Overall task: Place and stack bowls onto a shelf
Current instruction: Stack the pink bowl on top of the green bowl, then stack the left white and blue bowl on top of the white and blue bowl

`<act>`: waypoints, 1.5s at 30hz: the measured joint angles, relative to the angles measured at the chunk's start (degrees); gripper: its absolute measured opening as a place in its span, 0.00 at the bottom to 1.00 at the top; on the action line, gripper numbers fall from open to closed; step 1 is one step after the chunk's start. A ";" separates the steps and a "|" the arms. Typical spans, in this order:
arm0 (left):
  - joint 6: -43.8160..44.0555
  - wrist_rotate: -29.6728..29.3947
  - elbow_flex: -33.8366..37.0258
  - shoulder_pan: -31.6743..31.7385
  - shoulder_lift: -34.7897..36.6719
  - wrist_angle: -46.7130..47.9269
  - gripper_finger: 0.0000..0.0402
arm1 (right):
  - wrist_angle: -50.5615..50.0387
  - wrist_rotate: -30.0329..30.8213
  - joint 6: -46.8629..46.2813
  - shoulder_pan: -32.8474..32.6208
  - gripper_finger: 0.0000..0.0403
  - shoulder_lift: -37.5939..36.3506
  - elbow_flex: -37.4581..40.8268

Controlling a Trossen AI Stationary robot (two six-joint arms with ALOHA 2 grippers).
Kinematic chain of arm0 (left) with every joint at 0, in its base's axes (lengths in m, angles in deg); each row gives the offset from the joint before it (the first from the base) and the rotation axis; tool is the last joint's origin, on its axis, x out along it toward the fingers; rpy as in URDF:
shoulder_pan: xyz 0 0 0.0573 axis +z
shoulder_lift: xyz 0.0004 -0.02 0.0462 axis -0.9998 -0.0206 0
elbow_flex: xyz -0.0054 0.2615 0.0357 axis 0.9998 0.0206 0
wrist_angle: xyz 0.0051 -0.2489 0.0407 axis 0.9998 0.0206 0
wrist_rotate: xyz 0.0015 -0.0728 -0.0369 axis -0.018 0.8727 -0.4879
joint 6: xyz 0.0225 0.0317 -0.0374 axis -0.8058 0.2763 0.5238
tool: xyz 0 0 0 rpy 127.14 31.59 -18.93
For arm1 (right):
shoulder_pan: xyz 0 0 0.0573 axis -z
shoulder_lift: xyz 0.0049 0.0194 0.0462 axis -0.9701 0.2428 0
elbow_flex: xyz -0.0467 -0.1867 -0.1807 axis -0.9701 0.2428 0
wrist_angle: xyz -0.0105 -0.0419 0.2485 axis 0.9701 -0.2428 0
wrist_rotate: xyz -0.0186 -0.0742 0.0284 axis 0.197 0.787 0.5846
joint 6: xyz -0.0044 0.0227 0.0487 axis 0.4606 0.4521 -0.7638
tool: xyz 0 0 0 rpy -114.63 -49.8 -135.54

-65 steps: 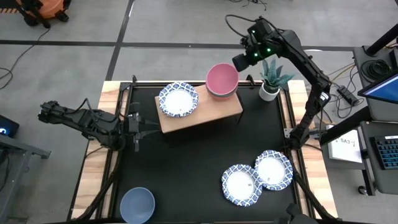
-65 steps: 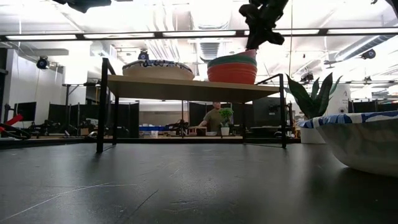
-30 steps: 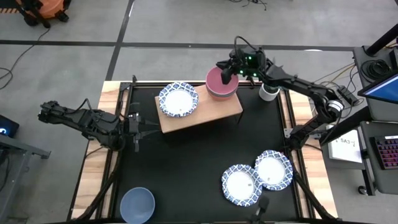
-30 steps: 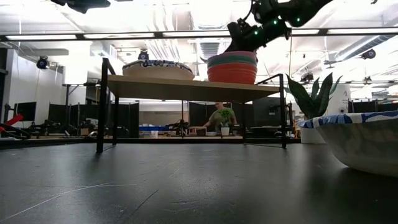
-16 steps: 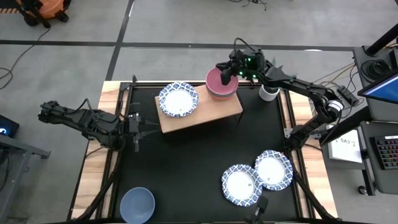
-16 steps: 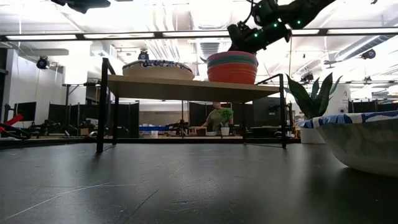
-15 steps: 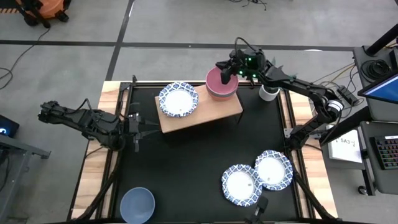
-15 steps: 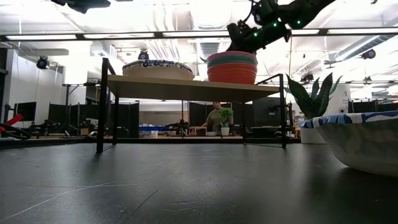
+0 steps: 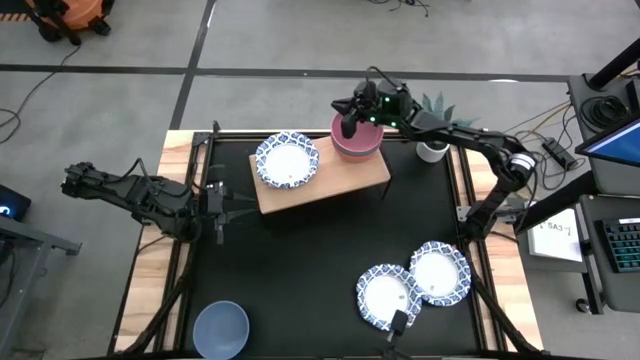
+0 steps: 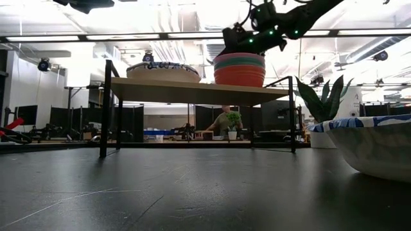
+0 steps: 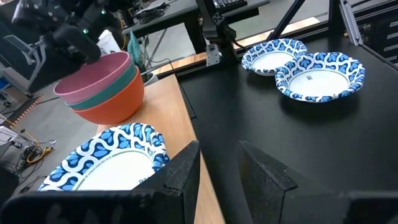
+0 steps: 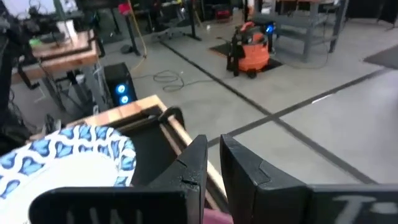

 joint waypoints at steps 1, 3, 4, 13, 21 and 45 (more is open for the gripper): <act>0.00 0.00 0.00 -0.01 0.00 0.02 0.23 | -0.62 -0.01 0.30 -0.09 0.08 0.21 -0.17; 0.00 0.00 0.00 -0.01 0.02 0.03 0.23 | -2.13 0.39 1.03 -0.07 0.08 0.25 -0.49; 0.00 0.00 0.00 0.00 0.02 0.04 0.23 | -2.50 0.50 1.29 -0.01 0.08 0.19 -0.60; -0.02 0.00 0.00 -0.01 0.01 0.09 0.23 | -5.20 0.52 1.85 -0.39 0.08 -0.10 -0.65; -0.02 0.00 0.00 -0.01 0.01 0.09 0.23 | -5.58 0.53 2.40 -0.37 0.08 -0.21 -1.14; -0.02 0.00 0.00 -0.02 0.00 0.11 0.23 | -8.56 -0.56 2.91 -2.20 0.08 -0.32 -6.64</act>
